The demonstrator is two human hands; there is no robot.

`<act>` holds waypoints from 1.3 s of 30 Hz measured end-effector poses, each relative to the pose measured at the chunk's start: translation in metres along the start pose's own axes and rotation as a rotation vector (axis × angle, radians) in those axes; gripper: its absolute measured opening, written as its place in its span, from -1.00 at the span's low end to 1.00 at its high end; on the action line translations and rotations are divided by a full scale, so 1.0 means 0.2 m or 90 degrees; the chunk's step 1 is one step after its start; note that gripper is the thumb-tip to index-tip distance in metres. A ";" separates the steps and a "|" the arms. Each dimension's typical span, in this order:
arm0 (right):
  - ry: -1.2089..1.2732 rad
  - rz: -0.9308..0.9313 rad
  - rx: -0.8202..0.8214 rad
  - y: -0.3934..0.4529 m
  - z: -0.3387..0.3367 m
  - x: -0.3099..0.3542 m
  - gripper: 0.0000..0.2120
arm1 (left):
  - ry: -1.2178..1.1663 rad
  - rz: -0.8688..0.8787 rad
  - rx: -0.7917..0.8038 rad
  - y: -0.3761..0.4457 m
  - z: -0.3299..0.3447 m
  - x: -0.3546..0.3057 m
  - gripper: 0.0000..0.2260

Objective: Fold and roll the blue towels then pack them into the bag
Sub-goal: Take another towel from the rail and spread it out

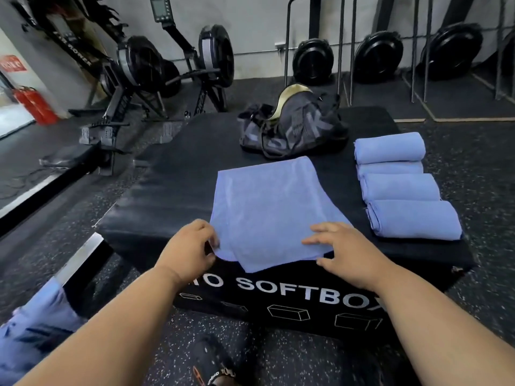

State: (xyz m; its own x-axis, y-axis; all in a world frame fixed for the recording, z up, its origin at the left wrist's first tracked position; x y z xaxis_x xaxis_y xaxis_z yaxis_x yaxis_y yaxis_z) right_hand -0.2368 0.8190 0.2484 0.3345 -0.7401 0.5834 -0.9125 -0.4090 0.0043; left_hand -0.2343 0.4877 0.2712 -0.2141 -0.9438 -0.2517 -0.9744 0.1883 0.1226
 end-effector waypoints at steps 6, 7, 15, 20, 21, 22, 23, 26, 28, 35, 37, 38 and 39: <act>-0.021 -0.029 0.004 0.03 -0.01 -0.02 -0.47 | 0.078 0.018 0.068 -0.01 0.02 0.00 -0.79; -0.021 -0.033 0.007 0.04 -0.02 -0.02 -0.48 | 0.092 0.028 0.053 0.01 0.02 -0.02 -0.73; 0.011 -0.039 -0.002 0.06 -0.08 -0.06 -0.51 | 0.145 0.107 -0.032 0.05 0.13 -0.19 -0.40; 0.103 0.014 -0.021 0.05 -0.12 -0.10 -0.67 | 0.083 0.108 -0.134 0.03 0.07 -0.24 -0.59; 0.122 0.027 -0.027 0.05 -0.14 -0.10 -0.72 | 0.070 0.109 -0.152 0.02 0.06 -0.25 -0.68; 0.137 0.041 -0.037 0.05 -0.15 -0.11 -0.77 | 0.053 0.110 -0.162 0.02 0.04 -0.26 -0.76; 0.154 0.052 -0.052 0.05 -0.18 -0.11 -0.81 | 0.027 0.101 -0.166 0.03 0.02 -0.28 -0.83; 0.229 0.057 -0.097 0.08 -0.23 -0.11 -0.85 | -0.151 -0.030 -0.146 0.08 -0.07 -0.26 -0.91; 0.259 0.064 -0.153 0.11 -0.27 -0.12 -0.87 | -0.281 -0.122 -0.117 0.15 -0.12 -0.23 -0.86; 0.348 0.077 -0.238 0.16 -0.33 -0.10 -0.85 | -0.542 -0.176 -0.026 0.36 -0.25 -0.18 -0.67; 0.345 0.097 -0.262 0.18 -0.33 -0.11 -0.87 | -0.578 -0.218 -0.039 0.39 -0.24 -0.13 -0.72; 0.345 0.102 -0.267 0.18 -0.32 -0.11 -0.87 | -0.577 -0.227 -0.037 0.40 -0.23 -0.12 -0.73; 0.352 0.106 -0.266 0.19 -0.31 -0.12 -0.86 | -0.574 -0.234 -0.033 0.40 -0.22 -0.10 -0.73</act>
State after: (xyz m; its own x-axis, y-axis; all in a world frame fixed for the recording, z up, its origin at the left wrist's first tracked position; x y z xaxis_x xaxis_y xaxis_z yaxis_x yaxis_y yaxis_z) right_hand -0.2944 0.8541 0.2861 0.1153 -0.3512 0.9292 -0.9920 0.0069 0.1257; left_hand -0.3047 0.5107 0.3279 0.1095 -0.3748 -0.9206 -0.9913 -0.1089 -0.0736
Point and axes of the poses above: each hand's wrist, its own y-axis towards the middle knuckle, its own z-axis out of the palm, x = y × z, the point moved 8 cm from there along y, towards the middle knuckle, and after that the axes turned 4 degrees about y, right-handed, at the moved point
